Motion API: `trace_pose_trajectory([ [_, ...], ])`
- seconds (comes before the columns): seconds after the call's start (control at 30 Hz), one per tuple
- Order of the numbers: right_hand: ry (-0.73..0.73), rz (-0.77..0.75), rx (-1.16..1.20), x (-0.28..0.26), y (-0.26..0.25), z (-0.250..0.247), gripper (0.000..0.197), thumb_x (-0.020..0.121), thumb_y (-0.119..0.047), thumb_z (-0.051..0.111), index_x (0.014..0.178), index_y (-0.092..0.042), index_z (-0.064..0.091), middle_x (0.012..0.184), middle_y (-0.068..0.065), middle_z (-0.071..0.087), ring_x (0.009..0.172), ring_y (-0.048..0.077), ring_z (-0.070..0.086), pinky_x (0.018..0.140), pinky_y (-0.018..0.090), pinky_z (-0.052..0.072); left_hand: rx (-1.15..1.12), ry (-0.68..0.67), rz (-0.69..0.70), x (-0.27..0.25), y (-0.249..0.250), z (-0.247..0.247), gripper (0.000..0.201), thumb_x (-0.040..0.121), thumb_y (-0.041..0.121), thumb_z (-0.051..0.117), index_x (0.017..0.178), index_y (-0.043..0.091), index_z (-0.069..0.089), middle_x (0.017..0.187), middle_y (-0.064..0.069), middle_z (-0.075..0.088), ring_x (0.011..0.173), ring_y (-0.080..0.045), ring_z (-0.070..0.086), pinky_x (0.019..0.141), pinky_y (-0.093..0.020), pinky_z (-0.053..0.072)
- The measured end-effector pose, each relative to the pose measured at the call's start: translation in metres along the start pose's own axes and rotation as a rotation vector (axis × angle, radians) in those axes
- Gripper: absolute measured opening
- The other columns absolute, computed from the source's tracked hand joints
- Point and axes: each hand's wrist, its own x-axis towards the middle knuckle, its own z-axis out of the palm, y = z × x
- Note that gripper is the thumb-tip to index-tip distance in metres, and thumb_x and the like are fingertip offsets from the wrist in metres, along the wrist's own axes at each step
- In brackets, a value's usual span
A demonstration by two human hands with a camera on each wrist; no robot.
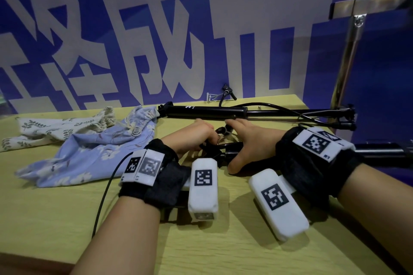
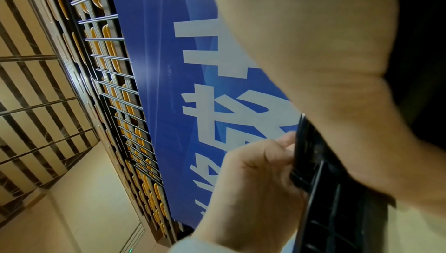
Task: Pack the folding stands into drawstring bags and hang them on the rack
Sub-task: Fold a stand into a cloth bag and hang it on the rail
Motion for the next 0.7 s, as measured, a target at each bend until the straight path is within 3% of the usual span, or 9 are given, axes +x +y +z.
trace_pose_trajectory([
  [0.07,-0.028,0.024,-0.020,-0.0010,-0.0006,-0.0001,0.097,0.071,-0.038,0.076,0.148,-0.024,0.018,0.148,-0.004,0.021,0.126,0.018,0.039,0.100,0.033,0.042,-0.071,0.063,-0.001,0.0020,-0.0035,-0.0012,0.029,0.088,-0.005,0.050,0.074,0.018,0.040,0.078,-0.007,0.048,0.069,-0.012,0.049,0.066,-0.023,0.041],
  [0.13,-0.040,0.048,-0.031,-0.0021,-0.0012,-0.0002,0.091,0.071,-0.039,0.075,0.145,-0.025,0.024,0.141,-0.003,0.026,0.119,0.018,0.042,0.096,0.036,0.046,-0.101,0.079,0.003,0.0035,-0.0070,-0.0027,0.030,0.090,-0.007,0.047,0.074,0.017,0.041,0.073,-0.006,0.048,0.066,-0.010,0.048,0.065,-0.022,0.041],
  [0.3,-0.040,0.073,0.002,0.0000,0.0005,0.0005,0.090,0.068,-0.037,0.078,0.141,-0.026,0.025,0.135,-0.001,0.028,0.112,0.020,0.046,0.092,0.039,0.050,-0.069,0.084,0.002,0.0061,-0.0079,-0.0025,0.029,0.091,-0.009,0.043,0.075,0.015,0.041,0.075,-0.001,0.046,0.065,-0.010,0.045,0.062,-0.021,0.038],
  [0.37,-0.022,0.062,0.043,0.0004,0.0014,0.0011,0.091,0.066,-0.033,0.080,0.137,-0.031,0.022,0.133,0.000,0.029,0.108,0.021,0.049,0.089,0.040,0.052,-0.044,0.077,-0.016,0.0055,-0.0057,-0.0025,0.019,0.089,-0.006,0.046,0.090,0.012,0.044,0.084,-0.003,0.046,0.073,-0.012,0.046,0.059,-0.020,0.037],
  [0.43,-0.006,0.050,0.059,0.0002,0.0022,0.0017,0.100,0.065,-0.031,0.081,0.139,-0.036,0.015,0.139,0.001,0.021,0.113,0.023,0.049,0.090,0.040,0.052,-0.024,0.038,-0.034,0.0044,-0.0054,-0.0043,0.027,0.086,-0.002,0.048,0.107,0.014,0.041,0.098,-0.005,0.046,0.082,-0.012,0.046,0.059,-0.020,0.036],
  [0.57,-0.015,0.025,0.026,0.0009,0.0027,0.0017,0.115,0.066,-0.035,0.080,0.148,-0.034,0.000,0.154,-0.009,-0.009,0.134,0.022,0.033,0.102,0.038,0.043,0.014,-0.041,-0.013,0.0022,-0.0044,-0.0045,0.025,0.080,-0.001,0.045,0.090,0.021,0.040,0.100,-0.008,0.047,0.078,-0.015,0.042,0.060,-0.024,0.033],
  [0.7,-0.035,0.050,-0.037,-0.0009,-0.0010,-0.0003,0.099,0.070,-0.038,0.076,0.148,-0.025,0.016,0.149,-0.002,0.016,0.126,0.021,0.040,0.100,0.036,0.044,0.015,-0.051,-0.010,0.0034,-0.0033,-0.0028,0.026,0.078,-0.005,0.043,0.084,0.020,0.038,0.098,-0.011,0.047,0.075,-0.016,0.041,0.058,-0.023,0.033],
])
